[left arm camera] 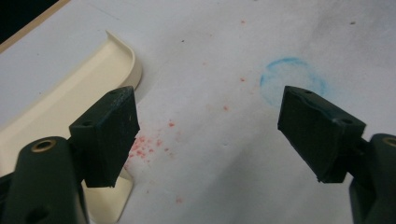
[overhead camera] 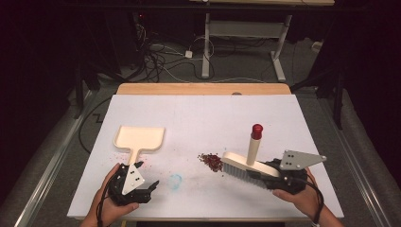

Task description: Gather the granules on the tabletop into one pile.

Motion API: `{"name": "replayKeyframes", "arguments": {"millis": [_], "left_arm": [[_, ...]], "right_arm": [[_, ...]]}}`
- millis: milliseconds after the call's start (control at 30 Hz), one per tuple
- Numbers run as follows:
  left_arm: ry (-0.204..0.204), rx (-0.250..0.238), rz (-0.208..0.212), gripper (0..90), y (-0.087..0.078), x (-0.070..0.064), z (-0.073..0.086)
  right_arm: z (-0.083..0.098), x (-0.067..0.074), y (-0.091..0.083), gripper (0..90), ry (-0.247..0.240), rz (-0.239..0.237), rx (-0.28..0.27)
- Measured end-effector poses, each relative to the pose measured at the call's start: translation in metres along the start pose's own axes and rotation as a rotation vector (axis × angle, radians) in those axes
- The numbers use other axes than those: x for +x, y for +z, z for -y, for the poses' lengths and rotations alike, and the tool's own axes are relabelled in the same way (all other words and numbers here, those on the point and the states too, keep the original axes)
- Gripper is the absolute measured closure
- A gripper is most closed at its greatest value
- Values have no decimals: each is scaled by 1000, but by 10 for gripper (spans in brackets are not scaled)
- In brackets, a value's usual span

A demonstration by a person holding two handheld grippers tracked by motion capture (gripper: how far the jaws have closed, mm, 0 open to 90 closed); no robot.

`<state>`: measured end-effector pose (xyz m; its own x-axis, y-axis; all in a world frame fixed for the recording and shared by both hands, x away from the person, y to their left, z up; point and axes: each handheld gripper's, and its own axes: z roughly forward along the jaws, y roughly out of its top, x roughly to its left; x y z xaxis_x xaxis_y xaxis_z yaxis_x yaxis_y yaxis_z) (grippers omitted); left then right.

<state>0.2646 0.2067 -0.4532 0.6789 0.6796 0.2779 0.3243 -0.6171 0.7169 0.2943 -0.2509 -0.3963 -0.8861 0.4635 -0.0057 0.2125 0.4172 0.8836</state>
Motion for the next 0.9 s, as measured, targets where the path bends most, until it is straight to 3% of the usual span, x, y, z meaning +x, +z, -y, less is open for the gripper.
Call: {"name": "replayKeyframes", "arguments": {"millis": [67, 233, 433, 567, 667, 767, 900], "left_arm": [[5, 3, -1, 197, 1, -1, -1], [15, 9, 1, 196, 3, -1, -2], [20, 9, 5, 196, 4, -2, -4], [22, 10, 5, 196, 5, -2, -4], [21, 10, 6, 196, 5, -2, -4], [25, 9, 6, 196, 5, -2, -5], [22, 11, 6, 197, 5, -2, -4]], "right_arm": [[7, -3, -9, 676, 16, 24, 9], [21, -7, -28, 675, 41, 29, 28], [31, -6, -38, 673, 61, -5, 79], [34, -13, -36, 668, 122, -82, 73], [36, -20, -28, 670, 171, -106, 100], [39, -29, -18, 672, 227, -99, 137], [41, -41, -9, 668, 284, -86, 139]]}}
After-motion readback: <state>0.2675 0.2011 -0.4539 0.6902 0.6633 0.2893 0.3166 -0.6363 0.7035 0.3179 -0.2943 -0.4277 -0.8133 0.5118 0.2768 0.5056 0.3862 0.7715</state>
